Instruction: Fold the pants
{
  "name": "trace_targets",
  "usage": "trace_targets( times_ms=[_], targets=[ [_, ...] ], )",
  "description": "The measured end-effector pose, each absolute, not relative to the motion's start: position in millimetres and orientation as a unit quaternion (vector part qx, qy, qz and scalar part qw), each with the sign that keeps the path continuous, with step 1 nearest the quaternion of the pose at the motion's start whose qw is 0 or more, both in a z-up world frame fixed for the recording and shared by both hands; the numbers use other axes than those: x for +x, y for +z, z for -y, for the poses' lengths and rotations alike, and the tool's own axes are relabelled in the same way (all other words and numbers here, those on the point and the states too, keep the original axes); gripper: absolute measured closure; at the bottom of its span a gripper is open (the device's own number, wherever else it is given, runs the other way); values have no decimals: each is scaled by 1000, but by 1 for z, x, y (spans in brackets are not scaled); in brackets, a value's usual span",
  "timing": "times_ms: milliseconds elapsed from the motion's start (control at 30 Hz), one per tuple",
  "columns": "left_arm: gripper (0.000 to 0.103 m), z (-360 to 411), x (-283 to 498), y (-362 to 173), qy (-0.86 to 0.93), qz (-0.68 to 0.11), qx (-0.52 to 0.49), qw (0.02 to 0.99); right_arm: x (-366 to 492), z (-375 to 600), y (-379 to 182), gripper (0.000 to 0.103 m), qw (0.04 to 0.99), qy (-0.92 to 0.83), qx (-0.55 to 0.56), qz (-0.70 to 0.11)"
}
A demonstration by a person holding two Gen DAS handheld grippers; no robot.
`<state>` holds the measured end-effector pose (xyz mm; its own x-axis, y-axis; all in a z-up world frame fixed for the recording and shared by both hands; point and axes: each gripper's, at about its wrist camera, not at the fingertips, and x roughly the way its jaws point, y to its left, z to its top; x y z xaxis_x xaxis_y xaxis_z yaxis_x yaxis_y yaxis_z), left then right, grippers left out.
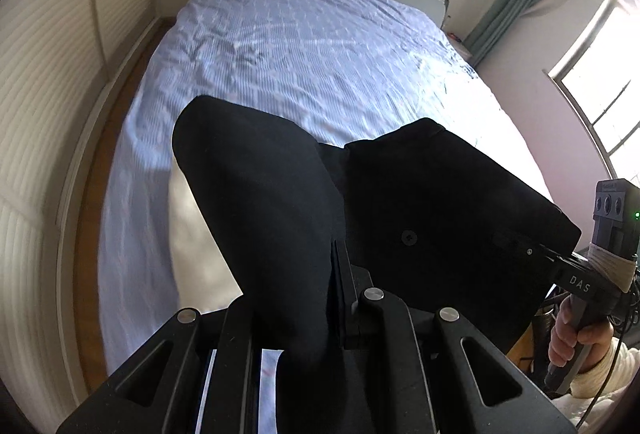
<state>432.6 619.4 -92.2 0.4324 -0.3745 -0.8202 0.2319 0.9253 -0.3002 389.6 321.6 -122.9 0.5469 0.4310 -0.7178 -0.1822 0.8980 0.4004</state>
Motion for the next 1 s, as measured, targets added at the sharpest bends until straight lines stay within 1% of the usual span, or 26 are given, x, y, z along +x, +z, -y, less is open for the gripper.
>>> trace_targets(
  times_ms=[133,267,400,567,700,900,933,967,1000],
  targets=[
    [88,-640,482,-103,-200,-491,-52,846,417,-350,-126,78,878,158,138,-431],
    [88,-648,521,-125,-221,-483,-28,847,445,-366,-144,78,882,136,133,-431],
    [87,-652,552,-165,-225,-486,-1,844,467,-373,-174,78,881,120,115,-444],
    [85,-657,571,-226,-208,-524,11,826,482,-381,-218,77,865,110,83,-482],
    [84,-672,564,-251,-197,-539,-22,819,480,-374,-246,76,848,104,111,-508],
    [81,-673,554,-270,-175,-550,-19,817,477,-374,-266,69,831,107,102,-537],
    [79,-674,554,-271,-171,-551,-20,817,479,-373,-268,67,828,107,103,-540],
    [79,-674,553,-272,-166,-552,-19,817,476,-371,-269,61,826,102,103,-544],
    [78,-673,554,-272,-163,-553,-16,817,473,-369,-269,59,827,96,95,-546]
  ],
)
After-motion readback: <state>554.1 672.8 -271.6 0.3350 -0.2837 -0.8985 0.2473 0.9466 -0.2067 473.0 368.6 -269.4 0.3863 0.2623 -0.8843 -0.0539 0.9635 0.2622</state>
